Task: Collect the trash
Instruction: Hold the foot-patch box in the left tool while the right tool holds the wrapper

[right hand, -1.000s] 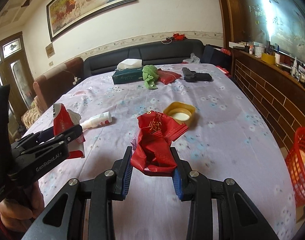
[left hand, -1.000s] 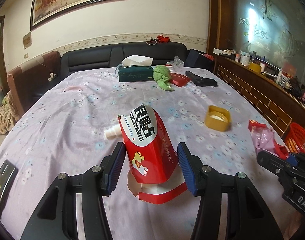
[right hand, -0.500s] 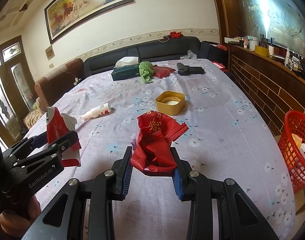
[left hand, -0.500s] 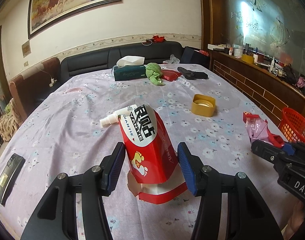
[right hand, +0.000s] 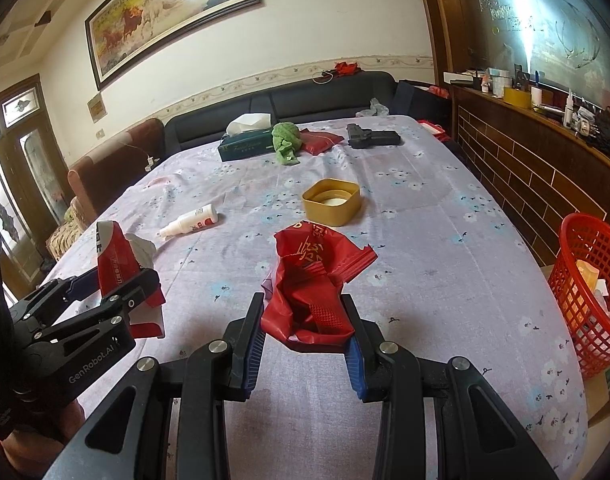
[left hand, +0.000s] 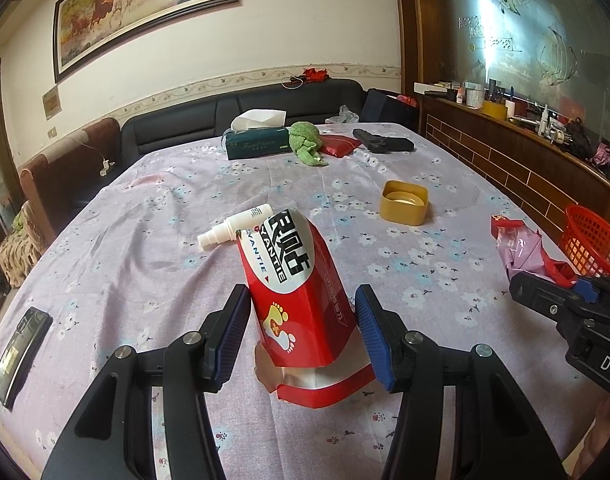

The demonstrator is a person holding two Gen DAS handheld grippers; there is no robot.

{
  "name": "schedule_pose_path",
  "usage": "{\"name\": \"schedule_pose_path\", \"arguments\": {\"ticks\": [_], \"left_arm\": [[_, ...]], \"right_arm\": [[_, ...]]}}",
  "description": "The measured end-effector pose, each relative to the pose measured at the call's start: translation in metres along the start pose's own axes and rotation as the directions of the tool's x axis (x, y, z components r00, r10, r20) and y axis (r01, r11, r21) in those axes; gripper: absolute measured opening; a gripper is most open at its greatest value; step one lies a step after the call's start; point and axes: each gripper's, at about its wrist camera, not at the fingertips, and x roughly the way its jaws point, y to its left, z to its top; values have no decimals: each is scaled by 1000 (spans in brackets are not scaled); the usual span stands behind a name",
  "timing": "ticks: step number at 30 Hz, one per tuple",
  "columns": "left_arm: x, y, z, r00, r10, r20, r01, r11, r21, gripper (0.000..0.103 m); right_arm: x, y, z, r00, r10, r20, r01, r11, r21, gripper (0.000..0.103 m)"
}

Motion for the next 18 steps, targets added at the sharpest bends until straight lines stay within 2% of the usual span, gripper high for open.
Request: {"name": "schedule_pose_path", "arguments": {"ticks": [18], "left_arm": [[-1,-11,1,1000,-19,-5,19,999,31,53]], "right_arm": [[-4,-9,1,1000,3,8,-3,1000,23,38]]}}
